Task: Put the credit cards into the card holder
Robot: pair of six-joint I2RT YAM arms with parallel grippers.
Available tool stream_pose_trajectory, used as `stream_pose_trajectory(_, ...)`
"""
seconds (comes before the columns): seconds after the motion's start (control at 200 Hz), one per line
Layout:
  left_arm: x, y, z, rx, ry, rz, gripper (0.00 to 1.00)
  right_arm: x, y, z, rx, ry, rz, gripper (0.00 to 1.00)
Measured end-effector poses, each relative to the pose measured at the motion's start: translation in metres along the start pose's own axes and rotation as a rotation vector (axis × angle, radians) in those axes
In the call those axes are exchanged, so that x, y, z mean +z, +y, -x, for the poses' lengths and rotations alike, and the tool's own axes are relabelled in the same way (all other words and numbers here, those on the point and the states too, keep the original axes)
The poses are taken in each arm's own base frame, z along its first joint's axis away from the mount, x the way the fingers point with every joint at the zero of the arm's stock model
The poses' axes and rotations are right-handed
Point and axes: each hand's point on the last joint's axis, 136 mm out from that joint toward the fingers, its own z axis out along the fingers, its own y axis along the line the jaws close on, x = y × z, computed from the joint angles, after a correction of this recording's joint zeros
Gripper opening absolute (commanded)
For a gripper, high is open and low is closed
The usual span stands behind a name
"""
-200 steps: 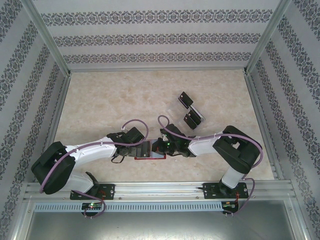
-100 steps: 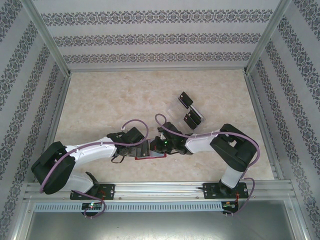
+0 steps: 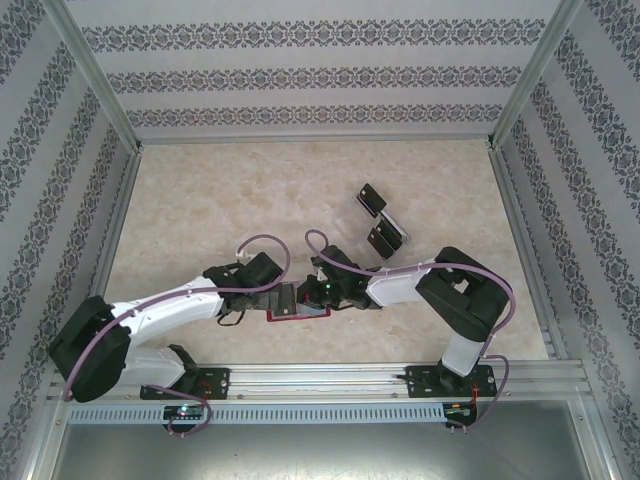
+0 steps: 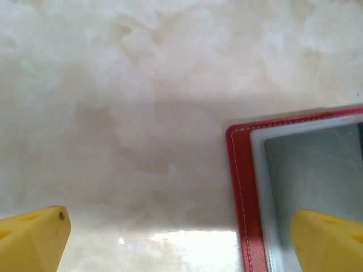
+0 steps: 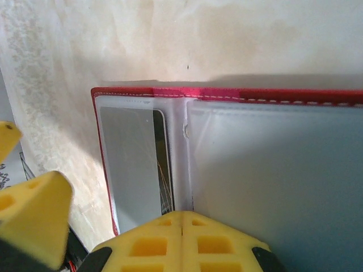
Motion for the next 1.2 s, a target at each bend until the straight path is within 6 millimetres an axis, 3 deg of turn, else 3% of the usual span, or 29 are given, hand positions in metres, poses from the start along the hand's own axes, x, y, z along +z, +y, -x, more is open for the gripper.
stream_pose_trajectory(0.175, -0.003, 0.009, 0.003, -0.007, -0.014, 0.046, 1.00, 0.000, -0.001, 0.000, -0.002, 0.003, -0.005, 0.00)
stream_pose_trajectory(0.665, 0.016, 0.031, -0.031, 0.011, 0.074, 0.118, 1.00, 0.001, -0.002, -0.001, -0.010, 0.004, -0.006, 0.00)
stream_pose_trajectory(1.199, 0.022, 0.025, -0.038, 0.008, 0.099, 0.089, 1.00, 0.004, 0.004, -0.009, -0.024, 0.030, -0.011, 0.00)
